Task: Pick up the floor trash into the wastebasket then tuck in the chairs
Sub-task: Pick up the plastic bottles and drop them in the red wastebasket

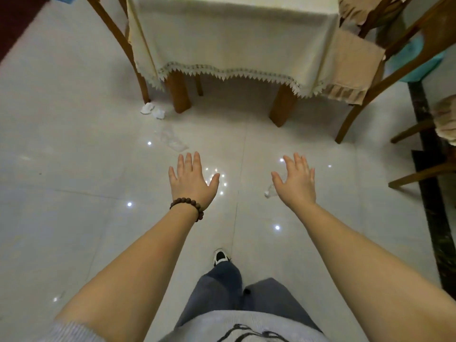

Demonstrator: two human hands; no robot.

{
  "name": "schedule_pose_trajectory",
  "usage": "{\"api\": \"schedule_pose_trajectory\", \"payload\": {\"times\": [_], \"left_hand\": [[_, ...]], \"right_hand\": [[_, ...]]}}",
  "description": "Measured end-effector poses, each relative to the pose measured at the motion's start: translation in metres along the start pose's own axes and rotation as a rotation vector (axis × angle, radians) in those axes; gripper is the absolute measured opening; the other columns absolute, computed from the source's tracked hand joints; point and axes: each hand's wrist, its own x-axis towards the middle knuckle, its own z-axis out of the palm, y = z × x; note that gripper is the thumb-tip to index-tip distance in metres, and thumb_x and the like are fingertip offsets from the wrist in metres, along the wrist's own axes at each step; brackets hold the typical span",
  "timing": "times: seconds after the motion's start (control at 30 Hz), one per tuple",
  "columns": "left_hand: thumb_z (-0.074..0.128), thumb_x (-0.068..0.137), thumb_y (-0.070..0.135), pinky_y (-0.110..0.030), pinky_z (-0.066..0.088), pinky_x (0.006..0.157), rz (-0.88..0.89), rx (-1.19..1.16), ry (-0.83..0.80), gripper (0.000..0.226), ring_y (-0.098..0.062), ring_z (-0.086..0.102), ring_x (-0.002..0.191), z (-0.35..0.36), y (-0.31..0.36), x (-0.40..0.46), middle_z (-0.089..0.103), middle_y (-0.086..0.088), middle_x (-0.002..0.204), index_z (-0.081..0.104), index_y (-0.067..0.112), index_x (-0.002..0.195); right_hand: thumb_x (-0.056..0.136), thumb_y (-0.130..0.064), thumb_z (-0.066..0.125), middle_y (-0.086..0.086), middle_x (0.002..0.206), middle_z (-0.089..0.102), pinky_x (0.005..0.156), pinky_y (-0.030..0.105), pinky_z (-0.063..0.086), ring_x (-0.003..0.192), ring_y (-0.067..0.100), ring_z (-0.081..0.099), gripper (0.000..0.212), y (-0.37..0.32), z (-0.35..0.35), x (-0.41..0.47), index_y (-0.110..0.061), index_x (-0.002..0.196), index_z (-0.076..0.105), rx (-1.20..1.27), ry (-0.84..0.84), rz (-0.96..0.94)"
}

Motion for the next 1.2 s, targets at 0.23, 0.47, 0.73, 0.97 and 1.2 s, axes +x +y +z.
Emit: {"api": "schedule_pose_trajectory", "payload": {"times": [0.23,0.47,0.73,0.97,1.2], "left_hand": [[0.031,0.092,0.059,-0.048,0.002,0.117,0.065,0.037,-0.081,0.077,-0.023,-0.002,0.146,0.016,0.024,0.085,0.008,-0.006,0.159,0.006,0.015,0.15],[0.029,0.092,0.061,-0.049,0.002,0.118,0.114,0.118,-0.193,0.078,-0.024,-0.003,0.146,0.047,0.07,0.176,0.004,-0.006,0.159,0.003,0.017,0.151],[0.025,0.092,0.059,-0.048,0.006,0.118,0.188,0.225,-0.33,0.075,-0.025,0.001,0.146,0.105,0.127,0.288,0.008,-0.007,0.159,0.006,0.016,0.15],[0.026,0.091,0.061,-0.048,0.007,0.118,0.262,0.282,-0.412,0.077,-0.026,0.002,0.146,0.217,0.13,0.38,0.01,-0.007,0.159,0.007,0.017,0.15],[0.015,0.087,0.065,-0.048,0.007,0.118,0.43,0.318,-0.452,0.08,-0.026,0.004,0.146,0.378,0.122,0.473,0.012,-0.008,0.158,0.009,0.017,0.151]], "right_hand": [[0.093,-0.043,0.045,0.009,0.157,0.016,0.116,0.042,-0.002,0.145,0.022,0.004,0.059,0.013,0.017,0.071,-0.018,0.144,0.03,0.031,-0.001,0.107],[0.092,-0.04,0.048,0.009,0.156,0.017,0.116,0.043,0.0,0.144,0.022,0.005,0.058,0.057,0.043,0.153,-0.016,0.143,0.032,0.072,-0.064,0.204],[0.093,-0.038,0.046,0.01,0.155,0.02,0.117,0.045,0.004,0.144,0.023,0.007,0.055,0.125,0.096,0.247,-0.018,0.142,0.034,0.104,-0.167,0.365],[0.093,-0.041,0.045,0.009,0.156,0.017,0.117,0.041,0.006,0.144,0.024,0.008,0.062,0.184,0.208,0.298,-0.017,0.146,0.023,0.143,-0.221,0.529],[0.087,-0.055,0.05,0.012,0.156,0.014,0.117,0.04,0.013,0.143,0.027,0.012,0.082,0.255,0.381,0.338,-0.016,0.149,0.013,0.187,-0.19,0.744]]}}
